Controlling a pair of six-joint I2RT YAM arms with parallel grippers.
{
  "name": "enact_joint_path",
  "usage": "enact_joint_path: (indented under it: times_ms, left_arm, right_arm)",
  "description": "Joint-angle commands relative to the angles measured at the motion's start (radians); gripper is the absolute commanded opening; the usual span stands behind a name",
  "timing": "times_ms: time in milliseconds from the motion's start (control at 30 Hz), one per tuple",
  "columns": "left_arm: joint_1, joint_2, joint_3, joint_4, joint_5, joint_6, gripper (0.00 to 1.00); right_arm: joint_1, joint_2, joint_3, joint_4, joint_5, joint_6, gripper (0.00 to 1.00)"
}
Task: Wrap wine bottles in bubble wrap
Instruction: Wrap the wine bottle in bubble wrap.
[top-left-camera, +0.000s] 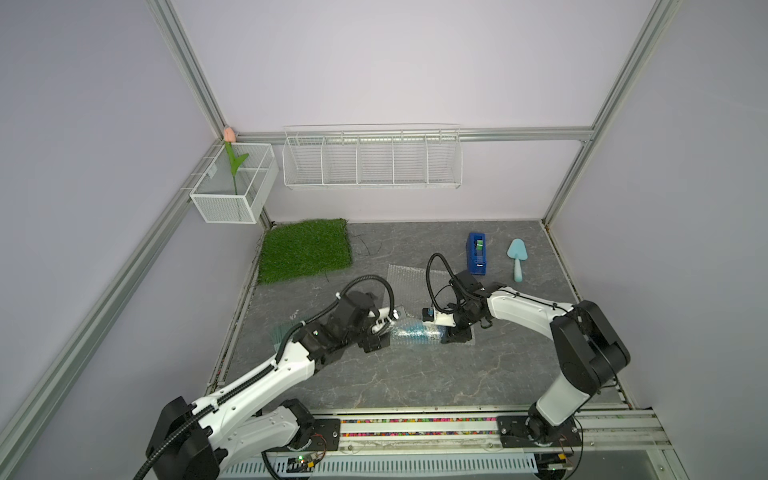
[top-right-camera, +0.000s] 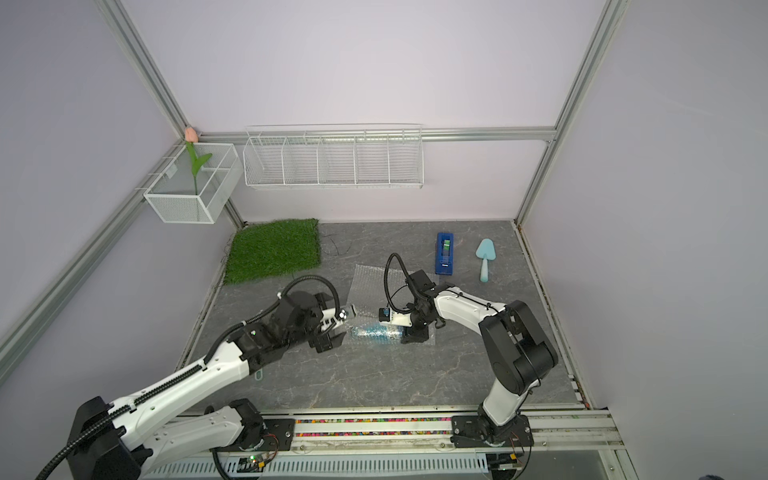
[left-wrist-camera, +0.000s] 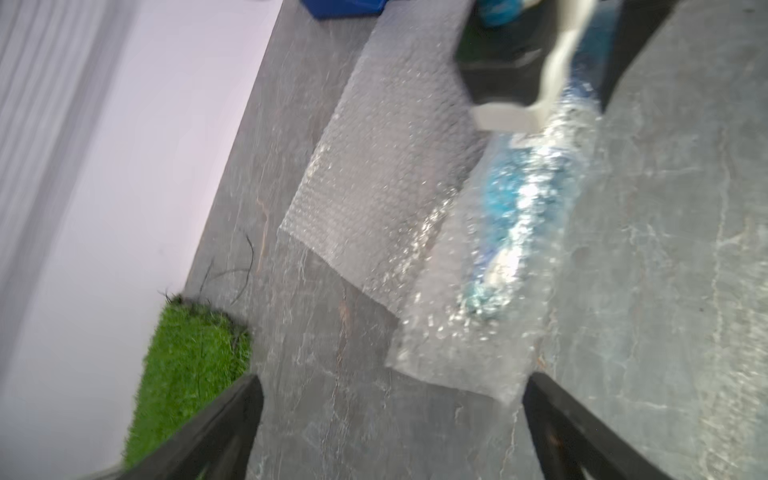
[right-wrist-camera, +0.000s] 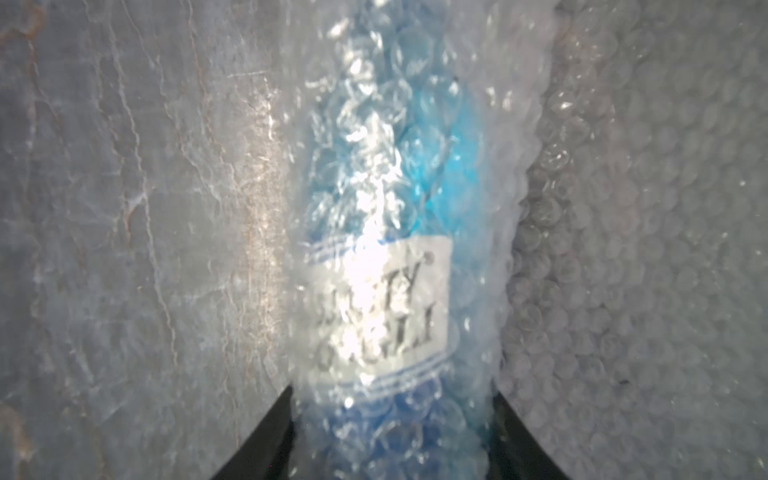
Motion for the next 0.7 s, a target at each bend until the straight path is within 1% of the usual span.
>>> enact_joint_path:
  times_ms: [0, 67, 100, 167, 267, 333, 400, 467, 533, 667]
  left_arm:
    - [-0.139, 0.055, -0.05, 0.211, -0.155, 0.085, 0.99]
    - [-0.198, 0.135, -0.061, 0.291, -0.188, 0.128, 0.98]
    - [-0.211, 0.179, -0.064, 0.338, -0.185, 0.142, 0.97]
    - [-0.217, 0.256, -0.069, 0.427, -0.172, 0.168, 0.94]
    - [-0.22, 0.372, -0.067, 0.551, -0.165, 0.215, 0.94]
    - [-0.221, 0.448, -0.059, 0.622, -0.191, 0.227, 0.94]
    - [-0.223, 0.532, -0.055, 0.737, -0.234, 0.244, 0.94]
    - [-0.223, 0.586, -0.031, 0.752, -0.232, 0.269, 0.93]
    - [-0.223, 0.617, -0.011, 0.753, -0.212, 0.252, 0.91]
    - [-0.223, 0.661, 0.032, 0.706, -0.181, 0.22, 0.83]
  right_arm:
    - [-0.006, 0.073, 0.032, -0.211, -0.067, 0.026, 0.07]
    - [-0.013, 0.093, 0.059, -0.236, -0.073, 0.028, 0.07]
    - [-0.017, 0.097, 0.069, -0.246, -0.082, 0.03, 0.07]
    - [-0.026, 0.102, 0.078, -0.253, -0.09, 0.032, 0.07]
    - [-0.038, 0.11, 0.093, -0.275, -0.095, 0.027, 0.07]
    - [-0.042, 0.116, 0.1, -0.289, -0.094, 0.019, 0.07]
    - [-0.048, 0.116, 0.101, -0.289, -0.099, 0.015, 0.07]
    - [-0.05, 0.118, 0.105, -0.284, -0.105, 0.014, 0.07]
    - [-0.052, 0.123, 0.113, -0.283, -0.111, 0.015, 0.07]
    - [-0.053, 0.135, 0.129, -0.285, -0.113, 0.008, 0.08]
